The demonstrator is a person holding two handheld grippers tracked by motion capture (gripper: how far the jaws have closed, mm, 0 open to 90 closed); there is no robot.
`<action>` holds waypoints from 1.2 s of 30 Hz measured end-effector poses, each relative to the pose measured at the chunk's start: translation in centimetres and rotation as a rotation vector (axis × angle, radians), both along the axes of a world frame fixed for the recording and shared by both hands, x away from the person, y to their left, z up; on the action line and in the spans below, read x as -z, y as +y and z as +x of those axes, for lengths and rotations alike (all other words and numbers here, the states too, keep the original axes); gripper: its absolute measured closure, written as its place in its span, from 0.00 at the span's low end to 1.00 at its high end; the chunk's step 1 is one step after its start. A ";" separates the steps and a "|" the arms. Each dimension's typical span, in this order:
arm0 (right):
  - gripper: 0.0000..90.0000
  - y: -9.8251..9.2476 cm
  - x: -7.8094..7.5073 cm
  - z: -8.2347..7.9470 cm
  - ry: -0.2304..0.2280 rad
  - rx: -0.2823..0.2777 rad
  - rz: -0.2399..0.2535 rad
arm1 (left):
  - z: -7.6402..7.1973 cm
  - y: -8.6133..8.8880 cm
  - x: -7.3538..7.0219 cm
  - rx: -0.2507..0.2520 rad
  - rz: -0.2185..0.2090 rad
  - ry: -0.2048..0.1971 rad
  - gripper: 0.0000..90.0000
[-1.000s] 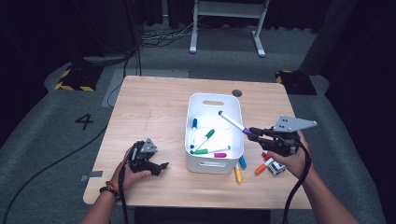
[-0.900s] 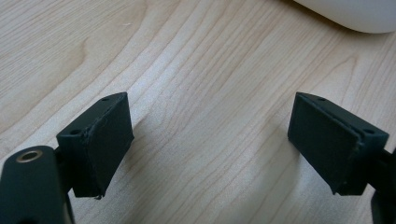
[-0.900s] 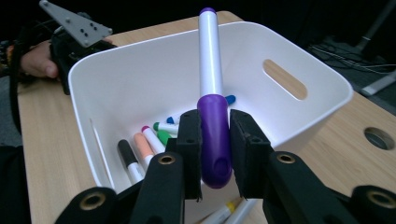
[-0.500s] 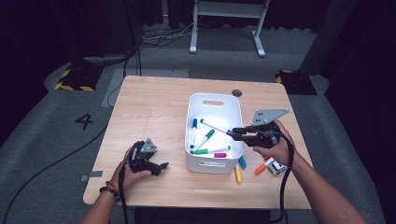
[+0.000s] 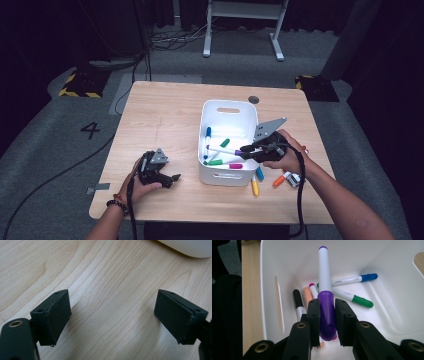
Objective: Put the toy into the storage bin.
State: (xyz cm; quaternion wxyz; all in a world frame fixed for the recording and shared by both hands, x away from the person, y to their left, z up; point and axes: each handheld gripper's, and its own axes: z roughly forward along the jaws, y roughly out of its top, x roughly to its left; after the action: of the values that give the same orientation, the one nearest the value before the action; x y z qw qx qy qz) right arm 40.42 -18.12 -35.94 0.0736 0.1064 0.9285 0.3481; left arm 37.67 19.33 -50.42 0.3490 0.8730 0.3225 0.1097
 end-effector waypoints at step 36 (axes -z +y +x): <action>0.67 0.5 -1.0 0.1 0.040 0.013 -0.174 | 0.2 0.0 -0.1 0.007 0.011 -0.012 0.15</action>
State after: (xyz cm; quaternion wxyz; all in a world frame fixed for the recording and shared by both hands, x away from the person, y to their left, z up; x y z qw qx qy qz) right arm 40.51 -17.65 -34.98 0.0663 0.1124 0.9558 0.2634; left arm 37.83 19.34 -50.36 0.3465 0.8753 0.3168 0.1155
